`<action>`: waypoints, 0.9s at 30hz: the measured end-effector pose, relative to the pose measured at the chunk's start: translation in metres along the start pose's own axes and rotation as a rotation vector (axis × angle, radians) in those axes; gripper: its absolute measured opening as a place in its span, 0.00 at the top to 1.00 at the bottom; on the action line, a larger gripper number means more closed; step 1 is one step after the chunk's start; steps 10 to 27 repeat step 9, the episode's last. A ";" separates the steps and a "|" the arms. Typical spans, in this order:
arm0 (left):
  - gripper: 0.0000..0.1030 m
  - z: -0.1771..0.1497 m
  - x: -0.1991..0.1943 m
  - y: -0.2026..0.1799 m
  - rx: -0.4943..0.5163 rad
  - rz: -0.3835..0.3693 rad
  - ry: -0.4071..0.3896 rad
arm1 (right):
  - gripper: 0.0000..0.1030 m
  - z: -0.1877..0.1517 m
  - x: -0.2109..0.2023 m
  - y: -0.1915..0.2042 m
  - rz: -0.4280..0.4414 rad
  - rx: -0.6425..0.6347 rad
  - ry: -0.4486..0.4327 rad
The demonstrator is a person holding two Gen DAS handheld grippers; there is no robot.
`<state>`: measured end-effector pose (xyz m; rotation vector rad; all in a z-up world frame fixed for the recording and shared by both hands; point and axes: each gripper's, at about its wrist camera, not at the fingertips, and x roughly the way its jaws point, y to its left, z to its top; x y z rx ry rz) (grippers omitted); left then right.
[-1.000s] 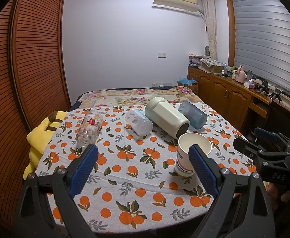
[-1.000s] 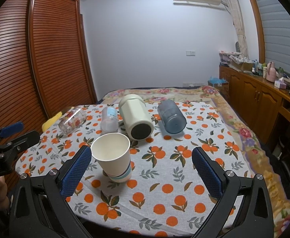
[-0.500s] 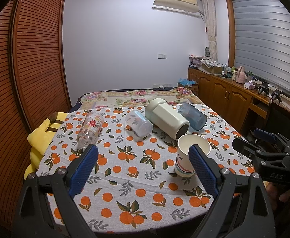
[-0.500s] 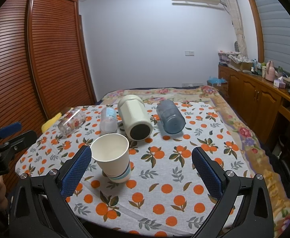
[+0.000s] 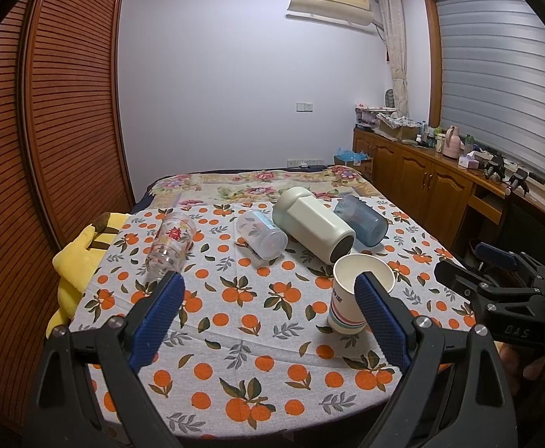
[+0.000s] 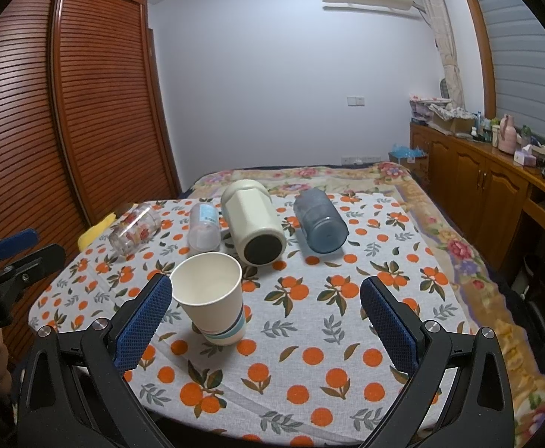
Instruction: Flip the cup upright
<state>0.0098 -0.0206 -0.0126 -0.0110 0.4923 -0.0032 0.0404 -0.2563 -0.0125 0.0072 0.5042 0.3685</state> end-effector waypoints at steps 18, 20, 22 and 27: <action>0.09 0.000 -0.001 0.000 0.001 0.001 0.000 | 0.00 0.000 0.000 0.000 -0.001 0.001 -0.001; 0.09 0.000 -0.001 0.000 0.001 0.001 0.000 | 0.00 0.000 0.000 0.000 -0.001 0.001 -0.001; 0.09 0.000 -0.001 0.000 0.001 0.001 0.000 | 0.00 0.000 0.000 0.000 -0.001 0.001 -0.001; 0.09 0.000 -0.001 0.000 0.001 0.001 0.000 | 0.00 0.000 0.000 0.000 -0.001 0.001 -0.001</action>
